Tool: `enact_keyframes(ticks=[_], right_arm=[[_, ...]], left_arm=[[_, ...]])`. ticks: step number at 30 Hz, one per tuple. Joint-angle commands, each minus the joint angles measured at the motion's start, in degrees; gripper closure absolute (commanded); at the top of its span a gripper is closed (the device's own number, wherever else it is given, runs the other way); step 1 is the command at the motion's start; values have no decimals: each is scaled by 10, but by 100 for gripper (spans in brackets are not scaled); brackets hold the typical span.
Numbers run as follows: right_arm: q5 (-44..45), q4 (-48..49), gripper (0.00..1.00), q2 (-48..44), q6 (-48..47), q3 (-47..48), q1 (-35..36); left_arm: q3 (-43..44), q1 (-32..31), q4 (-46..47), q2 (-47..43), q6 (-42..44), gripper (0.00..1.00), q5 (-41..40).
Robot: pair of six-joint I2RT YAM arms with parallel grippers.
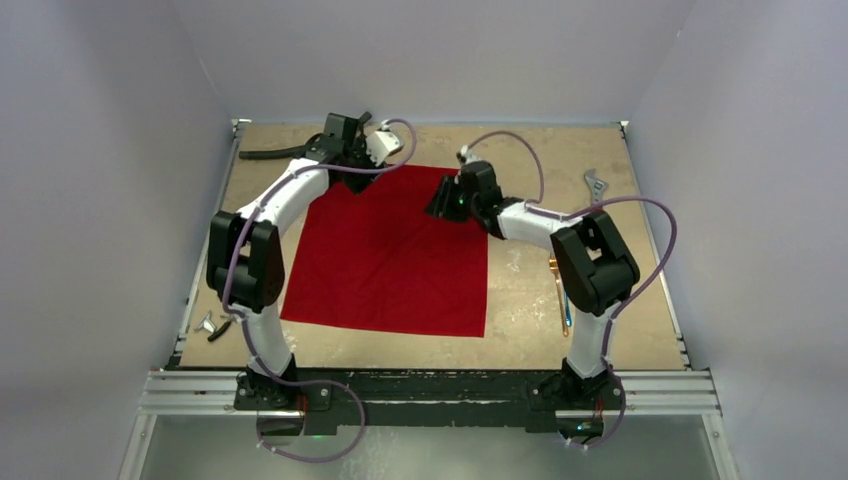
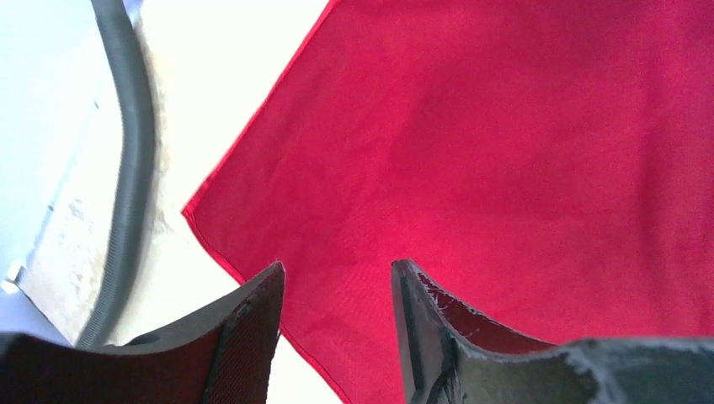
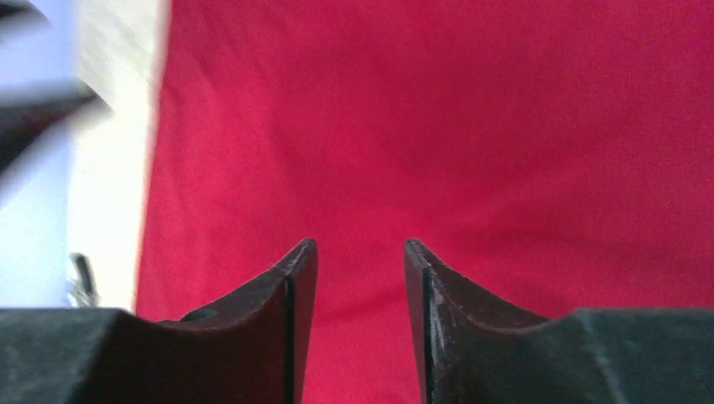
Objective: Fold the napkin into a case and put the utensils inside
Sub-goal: Flatten the napkin at the center of the board.
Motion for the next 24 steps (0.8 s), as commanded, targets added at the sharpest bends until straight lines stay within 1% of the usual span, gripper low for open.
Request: enact_keyframes(ticks=[1,3,6,8,12,14,17,18,20,22,24], right_arm=[[-1,-69,56,-19,26,-73,-8],[-10,-94,56,-24,24,-88,-11],[-3,-120,56,-23,4,-82,-23],[-7,-134,56,-8,-10,-63,-37],[-10,-173,57,30,-40,-4,-61],[0,-195,57,44,-54,23,-65],[5,-212,57,63,-67,57,-74],[8,-215,56,70,-71,68,-77],[10,-229,56,87,-77,95,-85],[-10,-240,56,96,-83,120,-90],[-18,-235,54,84,-83,130,-90]], left_arm=[[2,49,1,49,5,52,-13],[-13,58,11,58,12,52,-16],[-56,59,55,57,29,53,-35],[-74,59,71,57,37,53,-41],[-85,58,60,53,43,53,-27],[-96,58,78,47,41,53,-34],[-91,59,98,59,29,53,-64],[-85,58,103,67,18,54,-84],[-64,58,106,77,-13,54,-94],[-54,56,117,86,-19,54,-102],[-42,54,123,101,-20,54,-119]])
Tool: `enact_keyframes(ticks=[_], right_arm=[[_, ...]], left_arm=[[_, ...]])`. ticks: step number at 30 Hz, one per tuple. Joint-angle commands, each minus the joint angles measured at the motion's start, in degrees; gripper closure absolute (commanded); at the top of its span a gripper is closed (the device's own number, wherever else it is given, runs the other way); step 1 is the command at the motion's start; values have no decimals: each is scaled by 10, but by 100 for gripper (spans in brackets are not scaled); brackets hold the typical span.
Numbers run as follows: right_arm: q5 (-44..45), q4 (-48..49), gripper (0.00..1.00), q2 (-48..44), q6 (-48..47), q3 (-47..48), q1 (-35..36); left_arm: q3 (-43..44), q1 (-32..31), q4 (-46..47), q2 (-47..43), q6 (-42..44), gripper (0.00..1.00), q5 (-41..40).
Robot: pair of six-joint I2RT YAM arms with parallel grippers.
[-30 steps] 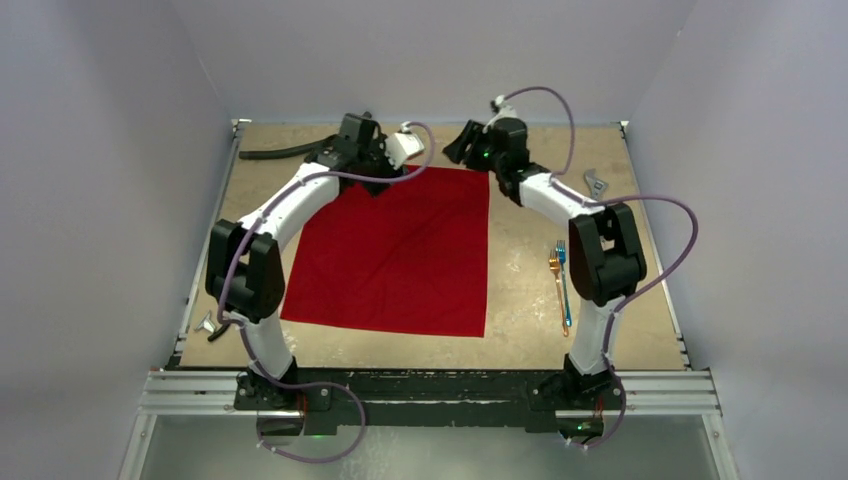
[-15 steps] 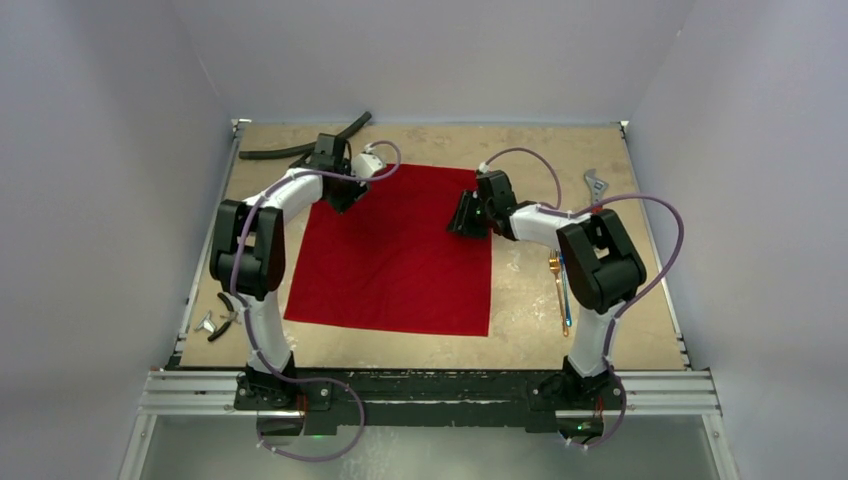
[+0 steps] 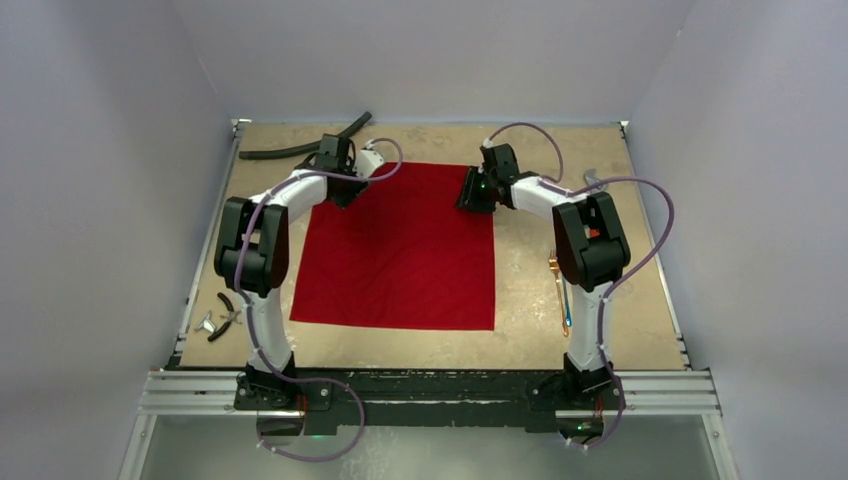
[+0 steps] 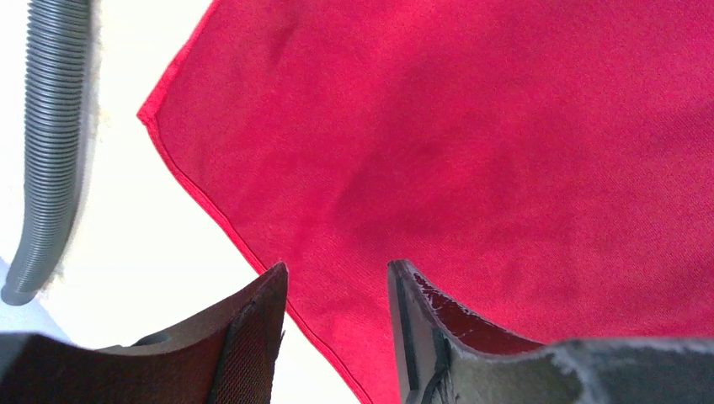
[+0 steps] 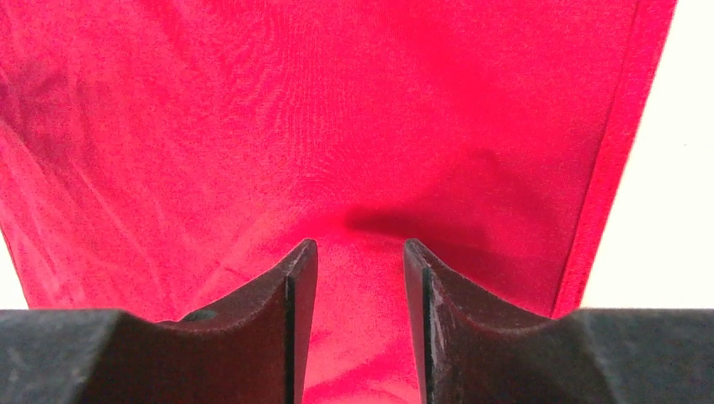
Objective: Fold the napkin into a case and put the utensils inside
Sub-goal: Flatten the napkin at the center of the board.
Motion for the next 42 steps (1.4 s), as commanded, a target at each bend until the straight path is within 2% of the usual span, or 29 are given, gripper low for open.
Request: enact_keyframes(ticks=[1,7,10,17,23,29,39,42], right_arm=[[-10,-33,52,-17,-19,42,-7],[29,-57,50,0,-7,129,-32],[80,-79,54,38,-17,183,-39],[119,-123,63,136,-28,296,-47],[113,-122,70,173,-19,307,-55],[116,-113,73,201,-6,322,-73],[116,-141,73,281,-8,458,-90],[121,-122,70,260,-4,447,-90]], left_arm=[[50,-5,31,34,-32,54,-45],[104,-4,-10,48,-78,55,-44],[120,-4,-27,59,-80,56,-58],[126,-1,-29,81,-71,56,-81],[113,-2,-23,76,-62,56,-63],[114,-3,-17,90,-58,55,-72],[98,-15,50,78,-92,55,-97],[110,-14,52,67,-100,54,-92]])
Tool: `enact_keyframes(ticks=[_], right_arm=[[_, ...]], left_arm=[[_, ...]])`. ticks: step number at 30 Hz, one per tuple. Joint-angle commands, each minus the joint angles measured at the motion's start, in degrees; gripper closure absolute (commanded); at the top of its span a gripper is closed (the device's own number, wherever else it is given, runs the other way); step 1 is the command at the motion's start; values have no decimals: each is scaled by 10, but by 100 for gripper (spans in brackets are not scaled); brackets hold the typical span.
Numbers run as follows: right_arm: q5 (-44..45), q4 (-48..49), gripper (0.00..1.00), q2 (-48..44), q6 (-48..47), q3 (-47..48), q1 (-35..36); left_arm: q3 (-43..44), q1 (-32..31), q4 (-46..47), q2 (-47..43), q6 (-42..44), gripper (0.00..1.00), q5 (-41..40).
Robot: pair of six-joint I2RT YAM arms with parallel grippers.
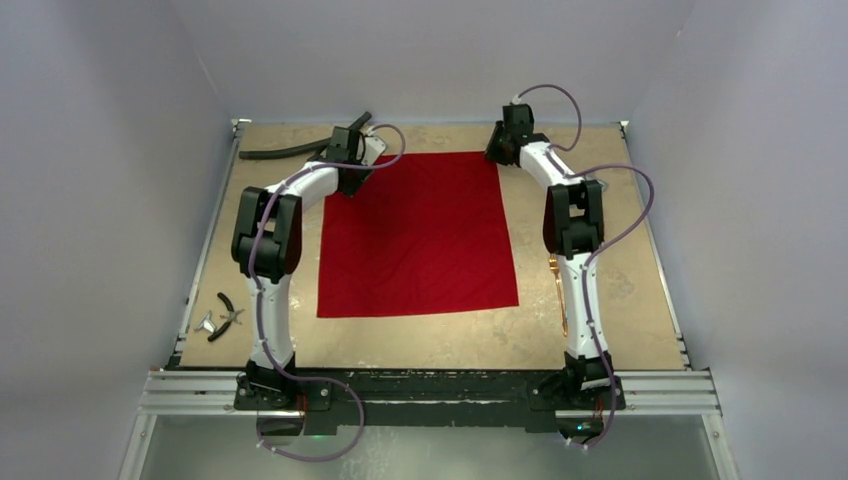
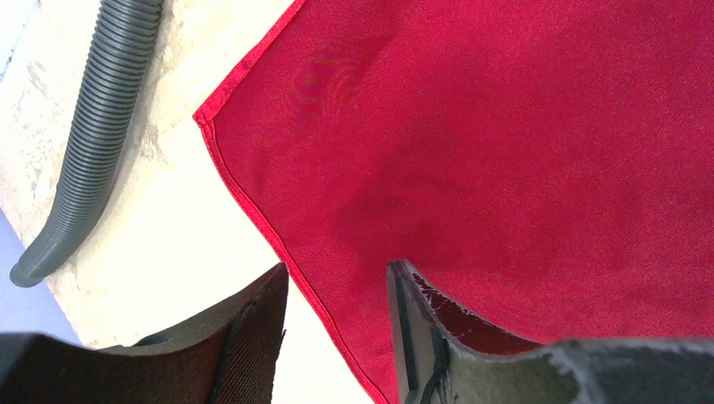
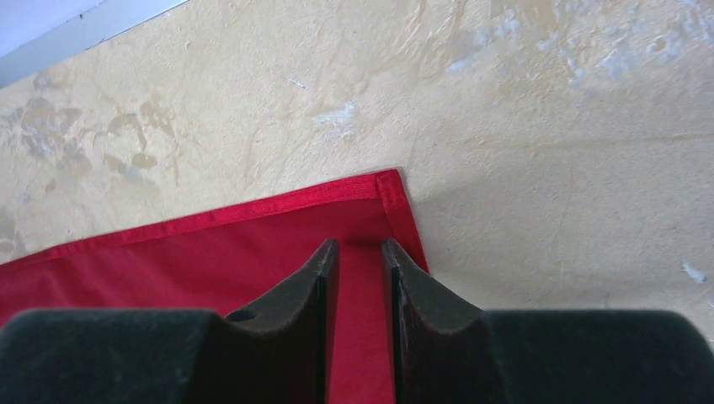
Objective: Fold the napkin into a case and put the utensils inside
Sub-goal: Flatten the napkin at the center of the board, then pick up the flattened napkin from the center of the board.
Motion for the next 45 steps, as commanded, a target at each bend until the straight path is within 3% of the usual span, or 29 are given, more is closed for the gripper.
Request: enact_keyframes(ticks=[1,3,6,9,14,17,22,27,30,36,45], right_arm=[[21,-19,69,-23,4,-4,-1],[31,-11,65,-49,8,-25,0],[49,-2,44,-96,7,-61,0],[55,24,32,-160,1,-114,0],[56,60,23,-293,-14,-231,21],[63,42,21,-357,-25,-304,48],[51,63,20,-497,0,-525,84],[51,29,21,-604,7,-687,121],[67,-25,21,-658,19,-733,157],[54,-106,21,-775,68,-804,161],[70,-129,21,-787,134,-842,165]], left_arm=[[14,-3,28,-30,-25,53,4],[28,-3,17,-36,-32,52,10],[46,-3,4,-55,-40,50,17],[56,-2,-15,-83,-45,47,20],[13,-10,-80,-162,-29,36,73],[-68,-23,-138,-228,52,34,132],[-226,-25,-220,-340,169,33,193],[-338,-25,-292,-432,263,34,215],[-376,-25,-324,-458,295,38,219],[-450,-32,-327,-502,330,40,218],[-525,-34,-250,-497,345,38,149]])
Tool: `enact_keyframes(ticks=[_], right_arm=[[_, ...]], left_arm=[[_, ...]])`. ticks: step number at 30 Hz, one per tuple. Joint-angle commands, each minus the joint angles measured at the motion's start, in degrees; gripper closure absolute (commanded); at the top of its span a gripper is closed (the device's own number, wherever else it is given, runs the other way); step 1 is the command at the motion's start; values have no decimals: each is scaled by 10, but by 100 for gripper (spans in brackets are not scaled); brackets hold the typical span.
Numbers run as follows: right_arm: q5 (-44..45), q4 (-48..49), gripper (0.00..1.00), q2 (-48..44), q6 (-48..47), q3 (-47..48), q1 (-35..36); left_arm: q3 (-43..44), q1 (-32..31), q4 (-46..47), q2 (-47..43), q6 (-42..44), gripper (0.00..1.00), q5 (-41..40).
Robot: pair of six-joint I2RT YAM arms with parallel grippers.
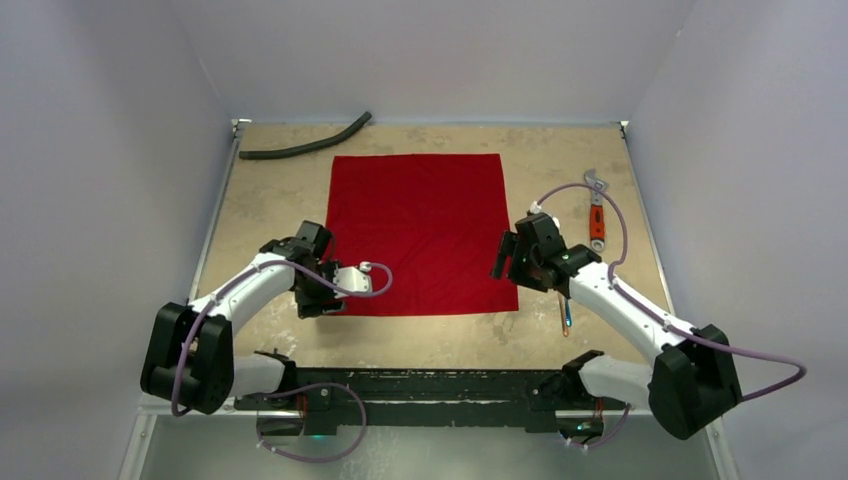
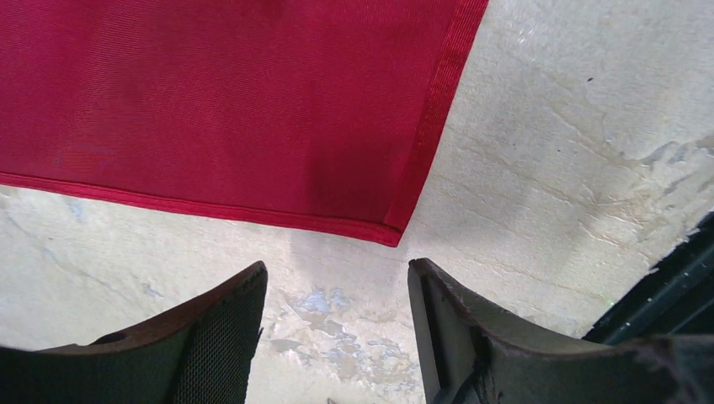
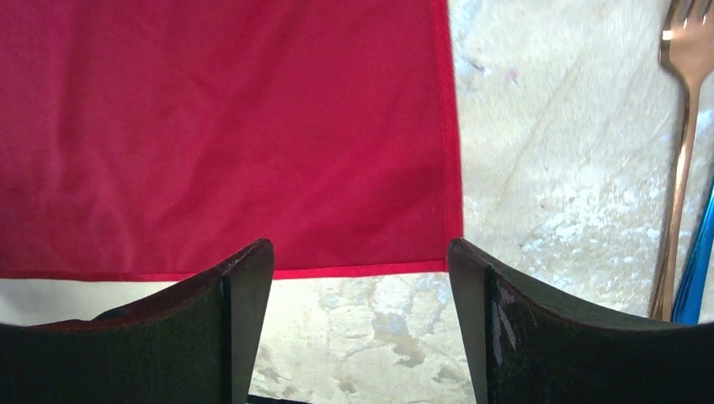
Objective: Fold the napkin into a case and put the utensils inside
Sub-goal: Pick up the flattened napkin from the center of the board.
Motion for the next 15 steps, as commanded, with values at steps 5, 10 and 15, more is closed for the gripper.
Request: enact_keyframes(ticks=[5,10,15], right_arm=[[10,-2,22,37,58,-52,9],[20,7,24,47,75,-73,14],[40,25,27,63,91,-88,36]], left_arm=[[-42,-2,95,11,14,39,-47],[-52,-2,136,12,8,42,-54],[-52,2,155,21,7,49,-56]])
